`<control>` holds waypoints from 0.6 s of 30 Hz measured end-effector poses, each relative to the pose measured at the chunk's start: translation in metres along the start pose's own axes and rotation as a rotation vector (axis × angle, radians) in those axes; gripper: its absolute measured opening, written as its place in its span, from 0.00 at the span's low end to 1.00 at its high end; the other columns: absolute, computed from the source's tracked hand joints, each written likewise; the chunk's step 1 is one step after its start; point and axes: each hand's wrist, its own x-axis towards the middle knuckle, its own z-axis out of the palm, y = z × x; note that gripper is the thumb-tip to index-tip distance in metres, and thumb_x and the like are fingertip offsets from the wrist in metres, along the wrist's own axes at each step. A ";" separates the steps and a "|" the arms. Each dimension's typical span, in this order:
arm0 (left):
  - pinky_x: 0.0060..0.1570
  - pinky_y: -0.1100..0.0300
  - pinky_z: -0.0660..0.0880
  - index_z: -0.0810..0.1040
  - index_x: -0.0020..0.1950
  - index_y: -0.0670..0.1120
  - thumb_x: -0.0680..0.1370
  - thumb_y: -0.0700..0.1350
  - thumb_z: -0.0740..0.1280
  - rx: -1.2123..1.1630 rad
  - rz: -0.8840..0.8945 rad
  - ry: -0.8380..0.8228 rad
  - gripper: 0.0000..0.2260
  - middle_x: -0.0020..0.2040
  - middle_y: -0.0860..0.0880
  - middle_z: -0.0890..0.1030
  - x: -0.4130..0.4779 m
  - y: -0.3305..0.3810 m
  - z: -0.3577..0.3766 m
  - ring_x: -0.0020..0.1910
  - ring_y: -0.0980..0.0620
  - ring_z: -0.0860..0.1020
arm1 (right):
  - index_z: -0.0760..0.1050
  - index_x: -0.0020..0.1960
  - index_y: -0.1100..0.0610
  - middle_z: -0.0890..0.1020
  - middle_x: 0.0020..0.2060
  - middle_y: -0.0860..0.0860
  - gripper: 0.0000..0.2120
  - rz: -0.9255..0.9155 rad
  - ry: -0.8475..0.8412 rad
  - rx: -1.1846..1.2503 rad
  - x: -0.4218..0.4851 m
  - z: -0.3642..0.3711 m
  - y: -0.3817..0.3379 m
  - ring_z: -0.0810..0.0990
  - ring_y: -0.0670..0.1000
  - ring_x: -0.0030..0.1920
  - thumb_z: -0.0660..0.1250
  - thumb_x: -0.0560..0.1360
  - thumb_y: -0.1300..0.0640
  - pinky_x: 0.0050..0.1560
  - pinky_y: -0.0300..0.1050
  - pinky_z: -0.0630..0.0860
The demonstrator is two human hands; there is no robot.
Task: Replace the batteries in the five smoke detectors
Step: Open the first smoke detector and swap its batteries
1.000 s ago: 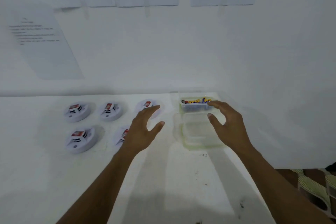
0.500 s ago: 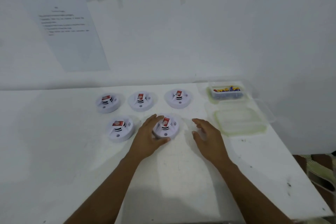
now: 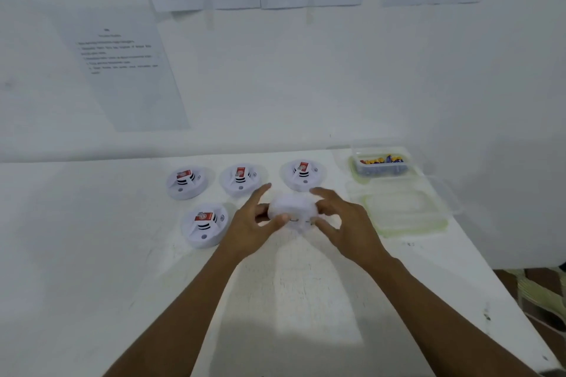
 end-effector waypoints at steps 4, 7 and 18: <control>0.59 0.68 0.72 0.56 0.74 0.62 0.63 0.60 0.79 -0.010 0.082 -0.057 0.47 0.67 0.66 0.72 -0.006 0.008 0.012 0.64 0.64 0.73 | 0.70 0.71 0.47 0.87 0.40 0.49 0.27 0.274 0.047 0.344 0.004 -0.019 -0.009 0.86 0.47 0.43 0.72 0.75 0.61 0.49 0.41 0.82; 0.62 0.70 0.68 0.54 0.74 0.65 0.61 0.53 0.82 -0.014 0.142 -0.062 0.50 0.69 0.72 0.64 -0.005 0.015 0.025 0.69 0.67 0.65 | 0.69 0.72 0.47 0.87 0.40 0.57 0.28 0.418 -0.031 0.603 0.002 -0.029 -0.020 0.86 0.56 0.43 0.71 0.76 0.62 0.50 0.49 0.83; 0.65 0.54 0.72 0.63 0.72 0.50 0.59 0.43 0.83 -0.029 0.288 -0.133 0.46 0.69 0.55 0.72 0.013 0.026 0.023 0.69 0.50 0.70 | 0.74 0.68 0.48 0.84 0.44 0.67 0.25 0.501 -0.213 0.829 0.000 -0.047 -0.029 0.83 0.61 0.43 0.73 0.74 0.63 0.54 0.58 0.81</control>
